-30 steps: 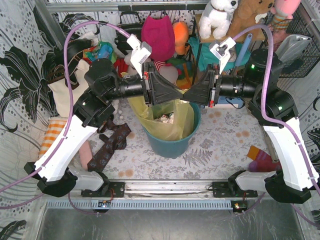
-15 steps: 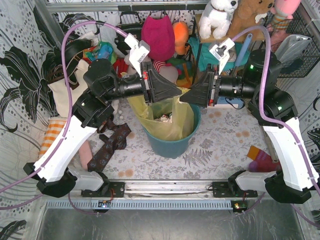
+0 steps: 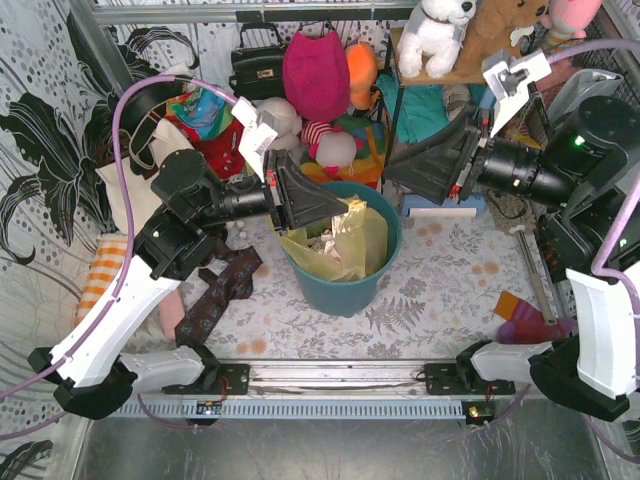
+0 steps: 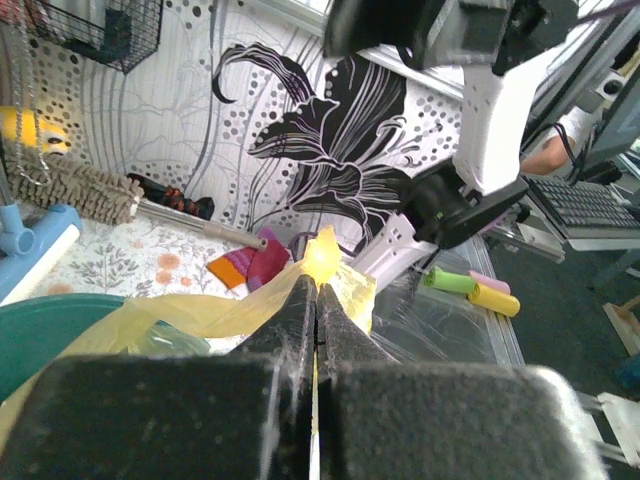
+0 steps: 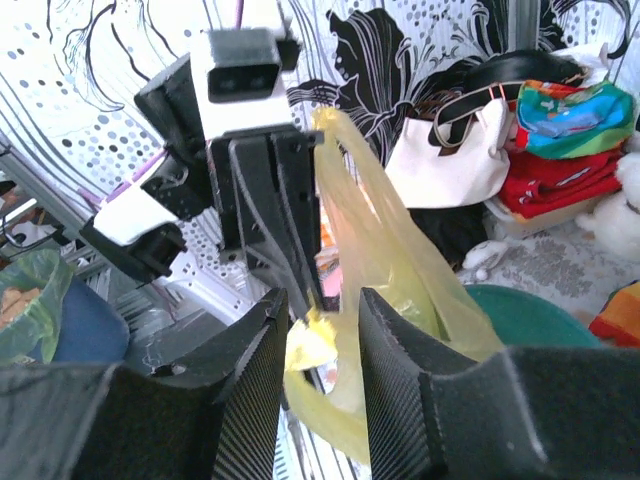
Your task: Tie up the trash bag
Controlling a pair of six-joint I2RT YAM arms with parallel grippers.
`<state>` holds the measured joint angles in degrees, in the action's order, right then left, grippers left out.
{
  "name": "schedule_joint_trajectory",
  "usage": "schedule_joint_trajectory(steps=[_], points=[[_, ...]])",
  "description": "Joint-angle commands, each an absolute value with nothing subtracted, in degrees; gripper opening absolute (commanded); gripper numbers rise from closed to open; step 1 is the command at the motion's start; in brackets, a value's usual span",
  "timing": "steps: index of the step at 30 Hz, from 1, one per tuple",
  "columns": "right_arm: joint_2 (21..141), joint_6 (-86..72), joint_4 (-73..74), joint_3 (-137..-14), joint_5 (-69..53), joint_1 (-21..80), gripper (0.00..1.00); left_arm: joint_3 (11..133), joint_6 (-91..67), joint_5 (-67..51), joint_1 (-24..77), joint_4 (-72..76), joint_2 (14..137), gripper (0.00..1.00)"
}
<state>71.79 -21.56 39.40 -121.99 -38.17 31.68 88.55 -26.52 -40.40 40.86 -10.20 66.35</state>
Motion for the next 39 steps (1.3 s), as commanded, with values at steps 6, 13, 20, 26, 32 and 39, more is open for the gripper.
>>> schedule_joint_trajectory(steps=[6,13,20,26,32,39], points=[[81.13,-23.29,35.9,-127.76,-32.21,35.99,0.36,76.66,-31.23,-46.32,41.39,5.32,58.99,0.0],[88.57,-22.69,35.25,-132.81,-32.0,41.32,0.48,68.5,-32.17,-44.65,41.38,12.65,51.86,0.0],[95.15,-20.71,34.81,-140.27,-31.07,47.37,0.65,64.77,-33.77,-43.76,41.37,16.54,49.84,0.0],[99.01,-17.52,36.04,-143.78,-25.61,51.08,0.7,63.56,-34.5,-43.44,41.4,17.79,49.57,0.0],[100.29,-14.95,35.32,-143.92,-22.65,51.61,0.68,63.31,-35.53,-43.6,41.41,18.89,49.98,0.0],[102.52,-15.5,34.02,-145.72,-23.5,52.64,0.6,63.54,-35.88,-43.6,41.4,18.87,49.94,0.0]])
